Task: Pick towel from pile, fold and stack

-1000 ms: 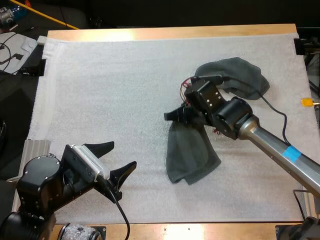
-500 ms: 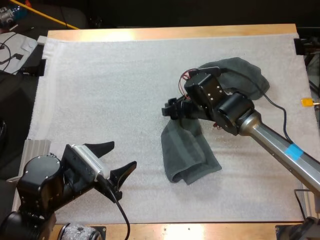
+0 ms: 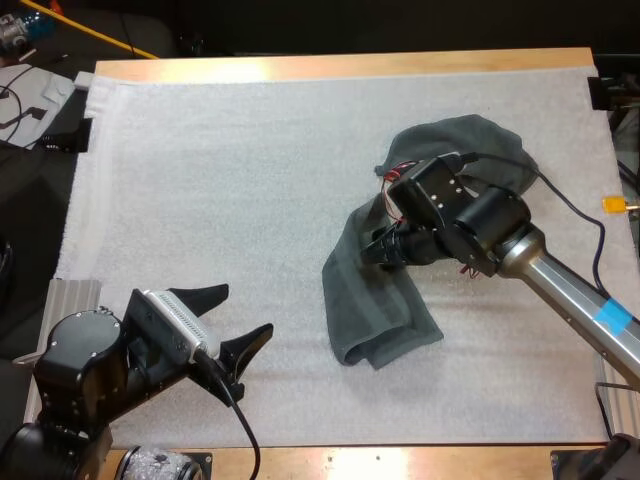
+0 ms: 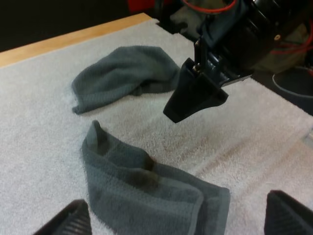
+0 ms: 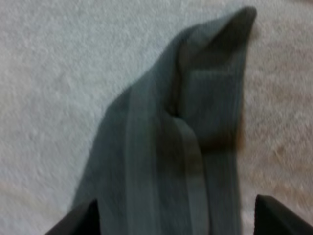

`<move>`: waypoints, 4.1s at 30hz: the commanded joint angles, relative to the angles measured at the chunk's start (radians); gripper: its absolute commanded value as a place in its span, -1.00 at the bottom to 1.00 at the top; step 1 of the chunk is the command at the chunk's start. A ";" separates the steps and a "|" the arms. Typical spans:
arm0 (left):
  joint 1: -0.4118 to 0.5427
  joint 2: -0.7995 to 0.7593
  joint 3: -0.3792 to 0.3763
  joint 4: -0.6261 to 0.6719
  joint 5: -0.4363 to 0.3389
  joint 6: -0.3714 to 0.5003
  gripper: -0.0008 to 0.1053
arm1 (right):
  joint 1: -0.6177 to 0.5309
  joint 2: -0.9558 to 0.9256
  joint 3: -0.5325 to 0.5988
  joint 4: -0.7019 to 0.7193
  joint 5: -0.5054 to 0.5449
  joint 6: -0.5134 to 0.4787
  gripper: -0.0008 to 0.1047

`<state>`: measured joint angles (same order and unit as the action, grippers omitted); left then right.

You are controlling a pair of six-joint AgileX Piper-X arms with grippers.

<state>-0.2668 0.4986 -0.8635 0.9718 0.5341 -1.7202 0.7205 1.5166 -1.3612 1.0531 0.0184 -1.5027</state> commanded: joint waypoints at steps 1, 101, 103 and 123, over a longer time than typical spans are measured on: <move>-0.006 0.001 -0.007 0.001 0.006 0.000 0.32 | 0.000 -0.006 0.029 0.070 0.005 -0.007 0.18; -0.006 -0.002 -0.007 0.230 0.008 0.005 0.33 | 0.114 0.067 -0.059 -0.502 -0.233 0.197 0.31; -0.003 -0.002 -0.007 0.233 0.008 0.007 0.33 | 0.117 0.059 -0.060 -0.437 -0.221 0.170 0.28; -0.005 -0.003 -0.005 0.232 -0.001 0.012 0.32 | 0.088 0.070 0.042 -0.135 -0.148 0.125 0.08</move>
<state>-0.2668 0.4986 -0.8635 1.2017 0.5286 -1.6996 0.8029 1.6083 -1.2993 0.9003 -0.1300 -1.3681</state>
